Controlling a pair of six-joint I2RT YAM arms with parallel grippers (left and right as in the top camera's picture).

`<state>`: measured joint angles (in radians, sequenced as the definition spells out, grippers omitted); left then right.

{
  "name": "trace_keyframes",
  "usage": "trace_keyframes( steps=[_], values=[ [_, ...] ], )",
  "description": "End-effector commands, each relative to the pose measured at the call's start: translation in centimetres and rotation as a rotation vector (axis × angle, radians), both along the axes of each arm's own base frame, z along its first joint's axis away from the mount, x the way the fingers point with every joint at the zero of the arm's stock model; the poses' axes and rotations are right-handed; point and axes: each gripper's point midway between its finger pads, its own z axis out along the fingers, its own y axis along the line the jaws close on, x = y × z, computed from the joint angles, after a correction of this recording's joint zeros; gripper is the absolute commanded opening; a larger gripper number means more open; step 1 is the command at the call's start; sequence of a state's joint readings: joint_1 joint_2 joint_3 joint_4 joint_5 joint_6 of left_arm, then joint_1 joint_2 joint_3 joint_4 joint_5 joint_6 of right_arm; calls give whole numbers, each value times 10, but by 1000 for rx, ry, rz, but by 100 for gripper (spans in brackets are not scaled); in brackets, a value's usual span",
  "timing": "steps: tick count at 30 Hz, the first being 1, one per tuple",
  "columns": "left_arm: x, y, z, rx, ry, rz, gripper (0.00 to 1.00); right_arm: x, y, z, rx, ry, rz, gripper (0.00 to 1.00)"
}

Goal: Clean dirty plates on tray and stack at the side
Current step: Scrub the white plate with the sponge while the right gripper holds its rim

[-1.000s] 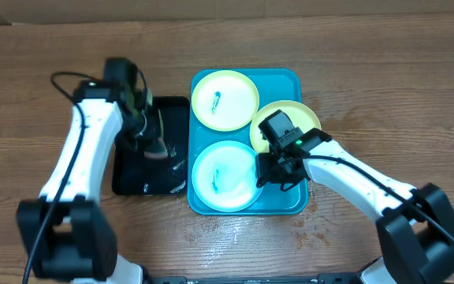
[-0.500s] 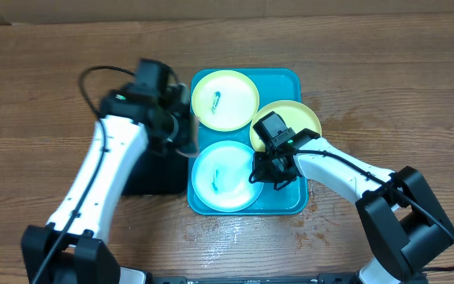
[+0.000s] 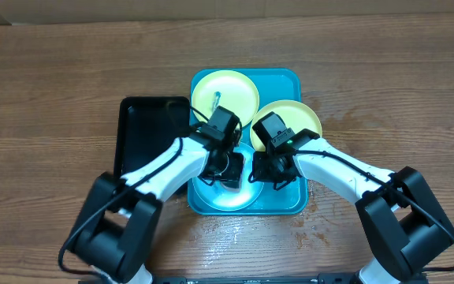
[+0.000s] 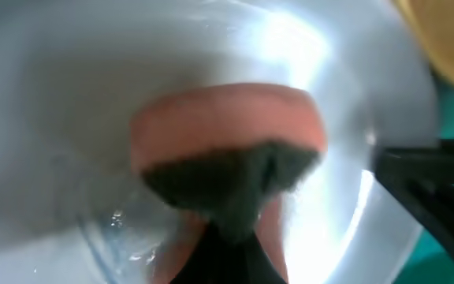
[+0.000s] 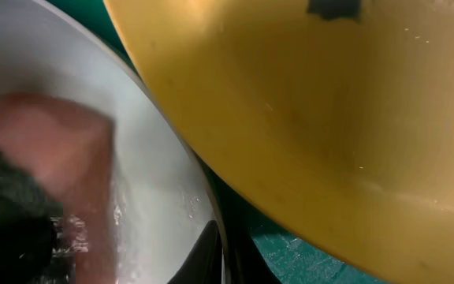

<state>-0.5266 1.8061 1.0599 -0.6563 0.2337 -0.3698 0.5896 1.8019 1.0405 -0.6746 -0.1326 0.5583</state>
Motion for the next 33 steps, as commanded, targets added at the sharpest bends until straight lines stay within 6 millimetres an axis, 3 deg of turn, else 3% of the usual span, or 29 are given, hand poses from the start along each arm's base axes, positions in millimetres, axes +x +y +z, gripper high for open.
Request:
trace_keyframes(
  steps=[1, 5, 8, 15, 18, 20, 25, 28, 33],
  values=[
    [-2, 45, -22, 220, 27, 112, 4, 4, -18, -6, -85, -19, -43, 4],
    [0, 81, -22, 353, 24, 166, 4, 4, -18, -6, -85, -19, -43, 4],
    [3, 96, -22, 385, 26, 192, 4, 4, -18, -6, -86, -18, -43, 4],
    [10, 117, -17, 390, 51, 310, 4, 2, -19, -7, -91, -11, -43, 4],
    [17, 116, -15, 367, 45, 342, 4, 2, -19, -7, -92, -10, -43, 4],
    [21, 101, -14, 281, 54, 330, 4, 2, -19, -7, -92, -10, -43, 4],
    [21, 24, -4, -103, 109, 173, 4, 2, -19, -7, -92, -10, -43, 4],
    [13, -8, 0, -228, 135, 92, 4, 2, -20, -7, -93, -10, -43, 4],
    [-9, -31, -3, -263, 200, 21, 4, 0, -21, -7, -97, -4, -43, 4]
  ],
)
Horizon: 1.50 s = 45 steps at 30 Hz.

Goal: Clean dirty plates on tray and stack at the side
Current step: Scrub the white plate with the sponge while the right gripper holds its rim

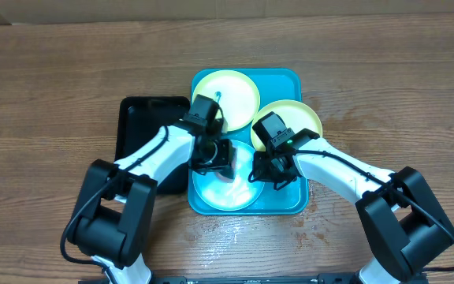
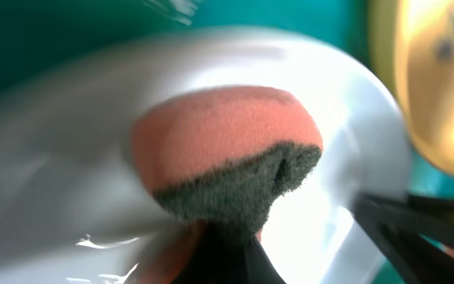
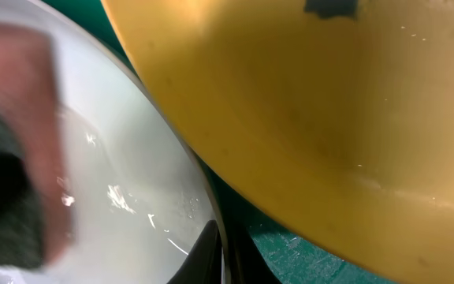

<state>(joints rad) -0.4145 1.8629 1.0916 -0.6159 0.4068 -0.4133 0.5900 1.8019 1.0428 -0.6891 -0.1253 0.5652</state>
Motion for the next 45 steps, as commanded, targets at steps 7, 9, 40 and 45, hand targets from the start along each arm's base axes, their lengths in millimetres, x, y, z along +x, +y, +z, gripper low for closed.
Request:
trace_keyframes(
  steps=[7, 9, 40, 45],
  values=[
    [-56, -34, 2, -156, 187, -173, 4, 1, -18, -7, -86, -10, -34, 4],
    [-59, -24, -3, -100, 191, -178, 4, 1, -19, -7, -89, -11, -35, 4],
    [21, 82, 1, 573, -165, 51, 4, 0, -20, -7, -93, -7, -31, 4],
    [22, 19, 0, 238, -149, -50, 4, 1, -20, -7, -95, -10, -32, 4]
  ],
)
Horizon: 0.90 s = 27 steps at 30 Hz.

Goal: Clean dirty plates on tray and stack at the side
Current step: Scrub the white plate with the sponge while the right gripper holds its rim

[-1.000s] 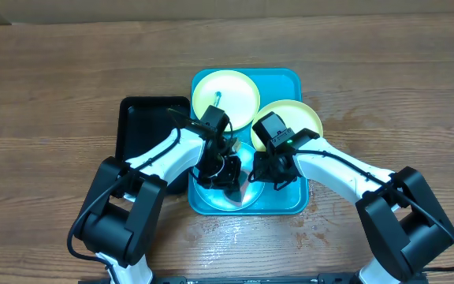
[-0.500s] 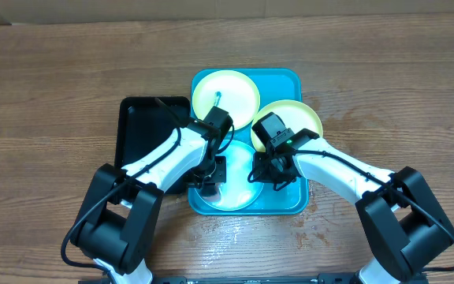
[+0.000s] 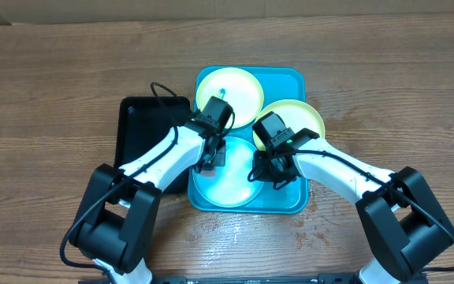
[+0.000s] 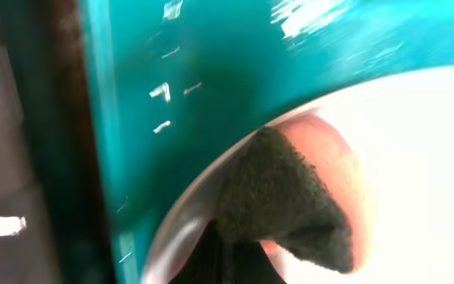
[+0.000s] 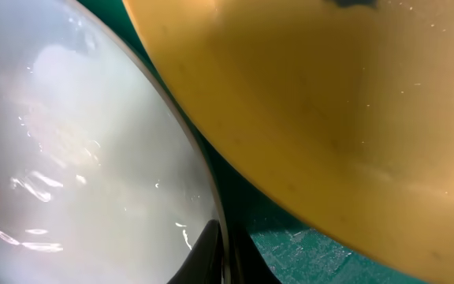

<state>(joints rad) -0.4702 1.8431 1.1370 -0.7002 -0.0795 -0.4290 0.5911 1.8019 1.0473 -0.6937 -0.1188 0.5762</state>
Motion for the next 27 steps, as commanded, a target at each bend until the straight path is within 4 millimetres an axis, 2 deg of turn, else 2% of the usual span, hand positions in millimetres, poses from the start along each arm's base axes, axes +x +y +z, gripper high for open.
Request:
trace_keyframes(
  steps=[1, 4, 6, 9, 15, 22, 25, 27],
  values=[
    [-6, -50, -1, -265, 70, -118, 4, 0, -20, -8, -91, -9, -21, 4],
    [-15, -85, 3, -467, 134, -168, 4, 0, -20, -8, -91, -8, -21, 4],
    [-23, -102, 4, -563, 177, -196, 4, 0, -20, -8, -91, -9, -21, 4],
    [-36, -115, 1, -636, 248, -215, 4, 0, -20, -8, -92, -8, -21, 4],
    [-52, -120, 4, -684, 328, -217, 4, -1, -21, -8, -96, -7, -21, 4],
    [-61, -123, 4, -679, 352, -229, 4, -1, -21, -8, -97, -7, -21, 4],
    [-65, -119, 2, -655, 374, -214, 4, -1, -22, -8, -98, -4, -21, 4],
    [-67, -108, -4, -600, 391, -178, 4, -1, -22, -8, -99, -3, -21, 4]
  ],
)
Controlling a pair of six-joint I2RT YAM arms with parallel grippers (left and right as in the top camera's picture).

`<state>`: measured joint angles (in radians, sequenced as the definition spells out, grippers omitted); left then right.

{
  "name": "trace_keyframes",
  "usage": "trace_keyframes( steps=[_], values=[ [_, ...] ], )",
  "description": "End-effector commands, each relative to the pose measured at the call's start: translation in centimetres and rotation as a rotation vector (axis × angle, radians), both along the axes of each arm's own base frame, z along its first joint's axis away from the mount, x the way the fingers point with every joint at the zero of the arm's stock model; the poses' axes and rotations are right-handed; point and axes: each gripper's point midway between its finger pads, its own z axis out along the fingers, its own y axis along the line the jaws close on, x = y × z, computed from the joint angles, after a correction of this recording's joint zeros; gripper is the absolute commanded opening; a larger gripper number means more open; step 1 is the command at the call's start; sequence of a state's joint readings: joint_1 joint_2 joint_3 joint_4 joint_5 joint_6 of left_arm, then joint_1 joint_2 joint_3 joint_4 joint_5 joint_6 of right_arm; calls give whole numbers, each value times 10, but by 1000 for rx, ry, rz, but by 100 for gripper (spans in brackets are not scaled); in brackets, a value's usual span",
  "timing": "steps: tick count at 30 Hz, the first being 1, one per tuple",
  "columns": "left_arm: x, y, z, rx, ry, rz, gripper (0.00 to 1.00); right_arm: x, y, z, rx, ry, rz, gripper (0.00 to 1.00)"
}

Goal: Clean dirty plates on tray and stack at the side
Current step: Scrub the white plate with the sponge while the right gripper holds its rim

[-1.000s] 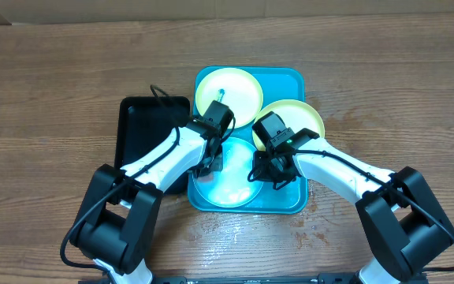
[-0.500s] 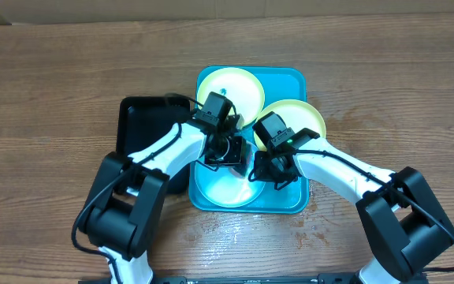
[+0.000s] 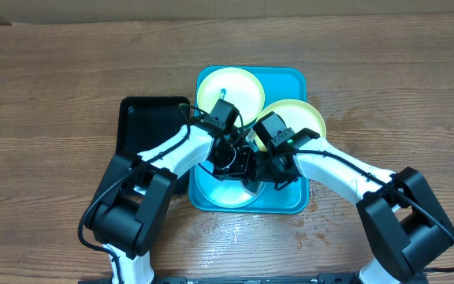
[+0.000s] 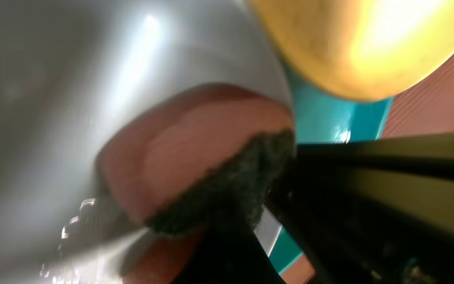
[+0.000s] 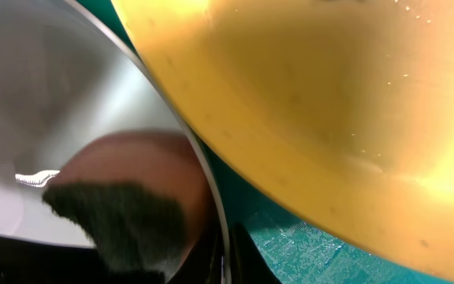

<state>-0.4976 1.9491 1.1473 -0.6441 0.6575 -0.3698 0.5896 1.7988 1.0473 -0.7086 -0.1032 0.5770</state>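
Observation:
A white plate [image 3: 217, 193] lies at the front of the blue tray [image 3: 294, 203]. Two yellow plates are in the tray too, one at the back [image 3: 227, 91] and one on the right [image 3: 299, 118]. My left gripper [image 3: 237, 164] is shut on an orange sponge [image 4: 187, 146] with a dark scouring side. It presses the sponge on the right part of the white plate [image 4: 61, 87]. My right gripper [image 3: 262, 177] is shut on the white plate's right rim [image 5: 181, 126], and the sponge [image 5: 128, 185] lies just inside that rim. The right-hand yellow plate [image 5: 329, 95] sits close above.
A black tray [image 3: 144, 130] lies against the blue tray's left side. Everything rests on a wooden table [image 3: 53, 79]. A wet patch [image 3: 243, 229] shines on the wood in front of the blue tray.
My left gripper has moved with the sponge from the white plate's back-left edge to its right side, close to my right gripper. The right gripper still holds the rim.
The sponge was first near the middle of the white plate. Then it was over the plate's back-left part, and after that at its left edge by the tray wall. Now it is at the right side. My right gripper held the plate's rim at every moment.

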Motion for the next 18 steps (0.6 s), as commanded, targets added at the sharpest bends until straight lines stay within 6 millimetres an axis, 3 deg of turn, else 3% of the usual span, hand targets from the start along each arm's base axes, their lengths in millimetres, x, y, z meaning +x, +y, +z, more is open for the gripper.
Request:
trace_keyframes(
  steps=[1, 4, 8, 10, 15, 18],
  values=[
    [-8, 14, -11, 78, 47, 13, 4, -1, -18, -8, -82, -3, -16, 4],
    [-6, 44, -21, 227, 66, 71, 4, -1, -19, -9, -89, -3, -17, 4],
    [11, 115, -27, 575, -36, 165, 4, -1, -19, -9, -89, -2, -17, 4],
    [20, 141, -25, 721, -107, 195, 4, -1, -19, -9, -89, -3, -17, 4],
    [30, 153, -7, 782, -175, 209, 4, -1, -19, -9, -88, -3, -17, 4],
    [44, 150, 19, 771, -224, 230, 4, -1, -19, -9, -89, -3, -17, 4]
  ],
)
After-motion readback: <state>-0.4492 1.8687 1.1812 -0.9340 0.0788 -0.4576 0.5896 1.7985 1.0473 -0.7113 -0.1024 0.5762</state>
